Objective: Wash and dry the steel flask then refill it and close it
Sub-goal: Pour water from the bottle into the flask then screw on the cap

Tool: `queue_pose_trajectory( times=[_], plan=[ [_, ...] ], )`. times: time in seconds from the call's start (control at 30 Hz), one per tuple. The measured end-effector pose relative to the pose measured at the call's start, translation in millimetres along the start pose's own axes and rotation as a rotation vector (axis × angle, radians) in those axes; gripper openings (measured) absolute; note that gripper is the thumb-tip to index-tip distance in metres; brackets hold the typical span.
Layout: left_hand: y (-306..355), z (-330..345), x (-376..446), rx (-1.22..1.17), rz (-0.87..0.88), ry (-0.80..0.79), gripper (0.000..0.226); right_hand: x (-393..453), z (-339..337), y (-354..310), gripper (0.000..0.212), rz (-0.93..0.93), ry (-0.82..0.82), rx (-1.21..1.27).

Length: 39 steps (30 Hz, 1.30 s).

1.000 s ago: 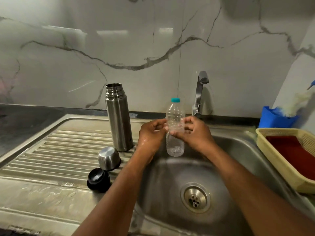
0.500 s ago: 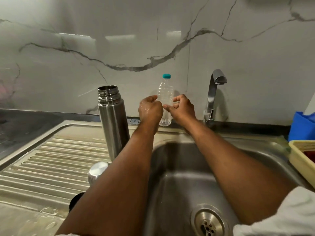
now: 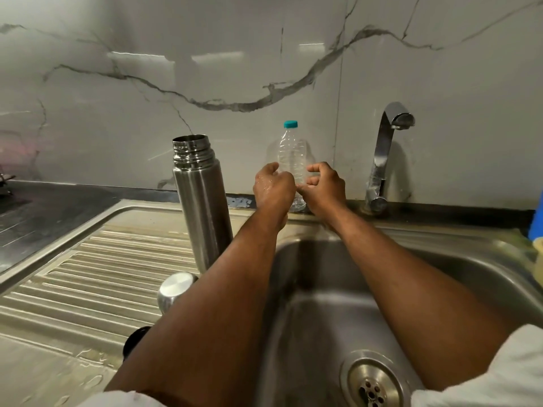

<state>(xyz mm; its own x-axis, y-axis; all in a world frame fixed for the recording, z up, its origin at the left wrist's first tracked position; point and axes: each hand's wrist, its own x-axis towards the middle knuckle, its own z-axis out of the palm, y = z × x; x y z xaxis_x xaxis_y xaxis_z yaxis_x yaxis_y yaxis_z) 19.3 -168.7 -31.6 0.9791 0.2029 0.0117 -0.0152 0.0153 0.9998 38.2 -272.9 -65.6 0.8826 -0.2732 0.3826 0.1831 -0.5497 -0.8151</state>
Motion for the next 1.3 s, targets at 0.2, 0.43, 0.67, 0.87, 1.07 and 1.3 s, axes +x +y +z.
queue_pose_trajectory(
  times=[0.2, 0.43, 0.67, 0.87, 1.07, 1.3],
  plan=[
    [9, -10, -11, 0.007, 0.009, 0.03, 0.053, -8, -17, -9, 0.059, 0.048, 0.021, -0.029],
    [33, -23, -67, 0.119, 0.166, -0.133, 0.035, -55, -49, -27, 0.051, 0.117, 0.101, -0.012],
    [42, -174, -162, 0.276, 0.463, -0.252, 0.034, -165, -54, -83, 0.031, 0.067, -0.089, 0.09],
    [-3, -296, -194, 0.437, 0.214, -0.044, 0.063, -236, -22, -143, 0.028, -0.094, -0.386, -0.017],
    [-27, -335, -199, 0.711, 0.12, -0.068, 0.065, -263, 0, -164, 0.048, -0.175, -0.577, -0.192],
    [-49, -343, -197, 1.152, 0.127, -0.163, 0.084, -280, 27, -165, 0.07, -0.346, -0.496, -0.446]
  ],
)
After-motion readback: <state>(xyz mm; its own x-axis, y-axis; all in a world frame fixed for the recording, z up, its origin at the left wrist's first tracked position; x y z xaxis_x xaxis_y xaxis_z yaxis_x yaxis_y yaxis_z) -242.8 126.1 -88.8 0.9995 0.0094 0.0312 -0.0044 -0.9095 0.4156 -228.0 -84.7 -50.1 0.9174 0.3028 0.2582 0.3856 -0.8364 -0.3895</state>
